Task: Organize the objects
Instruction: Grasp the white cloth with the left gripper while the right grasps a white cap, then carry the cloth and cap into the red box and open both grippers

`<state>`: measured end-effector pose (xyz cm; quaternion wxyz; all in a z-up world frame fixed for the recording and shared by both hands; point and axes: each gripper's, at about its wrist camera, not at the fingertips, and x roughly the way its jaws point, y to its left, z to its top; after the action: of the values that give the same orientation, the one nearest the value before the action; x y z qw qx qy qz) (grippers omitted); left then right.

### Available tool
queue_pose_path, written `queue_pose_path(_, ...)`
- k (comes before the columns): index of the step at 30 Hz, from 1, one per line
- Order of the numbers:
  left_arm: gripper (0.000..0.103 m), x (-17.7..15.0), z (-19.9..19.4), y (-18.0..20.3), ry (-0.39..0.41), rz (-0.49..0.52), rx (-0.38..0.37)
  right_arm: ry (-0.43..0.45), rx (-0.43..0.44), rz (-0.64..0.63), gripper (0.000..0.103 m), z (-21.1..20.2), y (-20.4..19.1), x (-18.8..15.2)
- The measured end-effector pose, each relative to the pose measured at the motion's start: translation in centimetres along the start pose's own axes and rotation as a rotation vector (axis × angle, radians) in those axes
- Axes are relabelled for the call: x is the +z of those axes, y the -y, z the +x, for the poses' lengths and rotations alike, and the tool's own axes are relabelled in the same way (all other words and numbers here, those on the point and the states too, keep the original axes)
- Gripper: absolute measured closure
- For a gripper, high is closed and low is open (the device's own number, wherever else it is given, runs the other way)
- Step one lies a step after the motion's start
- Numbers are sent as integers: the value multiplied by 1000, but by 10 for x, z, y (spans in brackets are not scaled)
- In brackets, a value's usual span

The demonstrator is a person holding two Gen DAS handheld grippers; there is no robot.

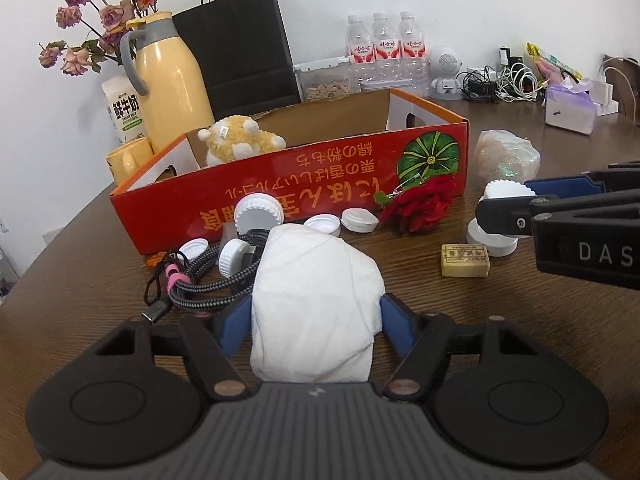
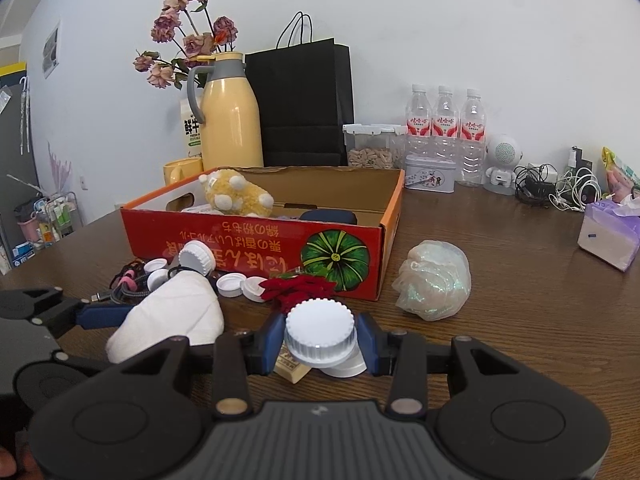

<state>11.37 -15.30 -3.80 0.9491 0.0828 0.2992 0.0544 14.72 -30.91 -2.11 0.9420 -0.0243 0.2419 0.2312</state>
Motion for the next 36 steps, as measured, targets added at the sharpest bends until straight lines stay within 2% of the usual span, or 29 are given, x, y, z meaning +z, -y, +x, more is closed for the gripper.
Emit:
queue_pose_path(8, 44, -1, -13, -14, 43, -23, -25, -8, -6, -6, 64, 0, -5, -2)
queue_pose_path(10, 52, -1, -15, -19, 46, -30, -41, -10, -8, -8, 64, 0, -6, -1)
queue_pose_path(16, 64, -1, -26, -34, 79, -52, -96, -5, -11, -20, 64, -1, -12, 3)
queue_pose_path(26, 64, 13, -44, -62, 182, -93, -140, 24, -19, -47, 64, -6, -24, 19)
queue_pose_path(36, 64, 65, -31, -102, 293, -159, -121, 95, -29, -64, 64, 10, -34, 64)
